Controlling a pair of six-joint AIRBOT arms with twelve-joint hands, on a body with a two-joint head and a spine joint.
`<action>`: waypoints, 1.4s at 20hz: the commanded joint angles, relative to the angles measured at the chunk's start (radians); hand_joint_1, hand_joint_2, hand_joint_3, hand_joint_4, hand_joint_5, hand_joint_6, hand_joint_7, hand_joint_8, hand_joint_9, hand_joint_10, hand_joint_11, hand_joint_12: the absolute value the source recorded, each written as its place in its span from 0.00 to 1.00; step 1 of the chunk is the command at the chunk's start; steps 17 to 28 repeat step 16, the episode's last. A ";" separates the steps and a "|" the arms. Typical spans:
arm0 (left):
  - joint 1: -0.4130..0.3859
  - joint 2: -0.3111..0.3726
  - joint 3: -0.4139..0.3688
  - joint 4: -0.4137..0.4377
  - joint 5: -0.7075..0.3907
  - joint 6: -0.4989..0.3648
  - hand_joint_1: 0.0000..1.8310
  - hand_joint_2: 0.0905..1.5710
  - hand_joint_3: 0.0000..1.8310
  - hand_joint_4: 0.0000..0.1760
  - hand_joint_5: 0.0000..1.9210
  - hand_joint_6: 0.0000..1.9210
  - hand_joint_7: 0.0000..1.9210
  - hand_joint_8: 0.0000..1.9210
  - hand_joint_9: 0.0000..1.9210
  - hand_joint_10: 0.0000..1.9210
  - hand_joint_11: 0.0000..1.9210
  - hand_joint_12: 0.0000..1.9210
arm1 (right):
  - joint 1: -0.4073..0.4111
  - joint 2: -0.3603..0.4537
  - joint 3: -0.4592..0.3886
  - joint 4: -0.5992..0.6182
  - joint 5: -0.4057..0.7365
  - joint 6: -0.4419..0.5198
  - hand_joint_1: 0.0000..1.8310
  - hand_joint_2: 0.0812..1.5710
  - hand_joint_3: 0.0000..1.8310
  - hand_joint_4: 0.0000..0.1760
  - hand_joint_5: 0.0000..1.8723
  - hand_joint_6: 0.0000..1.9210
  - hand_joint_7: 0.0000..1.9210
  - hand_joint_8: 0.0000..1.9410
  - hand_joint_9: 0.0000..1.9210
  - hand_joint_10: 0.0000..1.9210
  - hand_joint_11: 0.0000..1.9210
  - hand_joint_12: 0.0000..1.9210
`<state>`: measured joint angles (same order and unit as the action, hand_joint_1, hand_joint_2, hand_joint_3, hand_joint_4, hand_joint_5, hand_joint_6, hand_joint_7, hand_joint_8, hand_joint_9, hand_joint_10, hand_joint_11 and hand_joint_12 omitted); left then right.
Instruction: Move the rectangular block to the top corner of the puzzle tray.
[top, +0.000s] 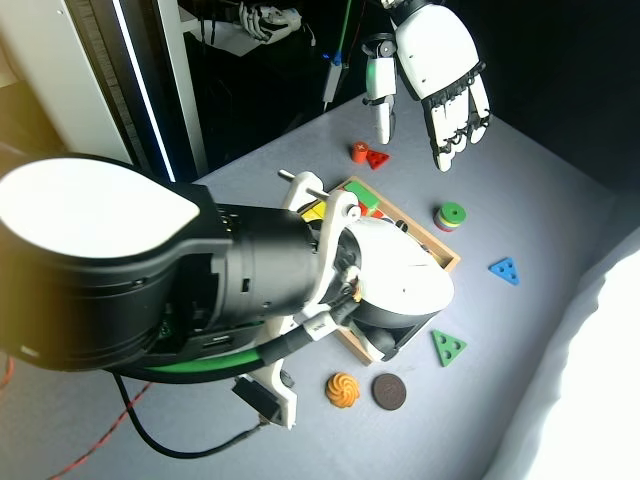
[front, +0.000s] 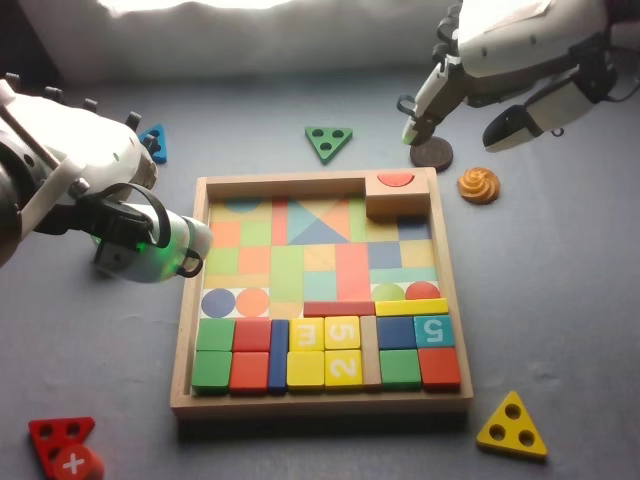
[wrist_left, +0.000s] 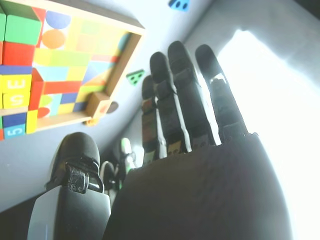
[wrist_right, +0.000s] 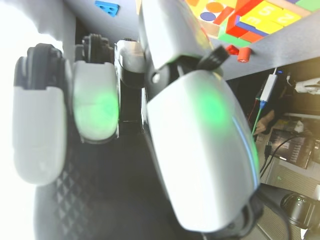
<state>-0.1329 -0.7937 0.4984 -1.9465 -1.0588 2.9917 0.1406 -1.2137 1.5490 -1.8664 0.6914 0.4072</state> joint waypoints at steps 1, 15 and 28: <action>-0.012 0.013 -0.003 0.081 0.000 0.006 0.00 0.84 0.00 0.00 0.20 0.00 0.29 0.00 0.28 0.00 0.06 0.36 | 0.012 0.015 0.002 0.056 -0.020 0.005 0.54 0.75 0.00 0.00 0.37 0.04 0.73 1.00 0.88 1.00 1.00 1.00; -0.010 0.013 -0.003 0.085 0.000 0.006 0.00 0.84 0.00 0.00 0.20 0.00 0.30 0.01 0.29 0.01 0.07 0.38 | 0.003 0.023 -0.004 0.046 -0.172 0.103 0.58 0.80 0.00 0.00 0.37 0.74 0.73 1.00 0.89 1.00 1.00 1.00; -0.010 0.013 -0.003 0.085 0.000 0.006 0.00 0.84 0.00 0.00 0.20 0.00 0.30 0.00 0.28 0.00 0.07 0.38 | -0.001 0.024 -0.005 0.046 -0.184 0.116 0.58 0.81 0.00 0.00 0.36 0.76 0.72 1.00 0.88 1.00 0.99 1.00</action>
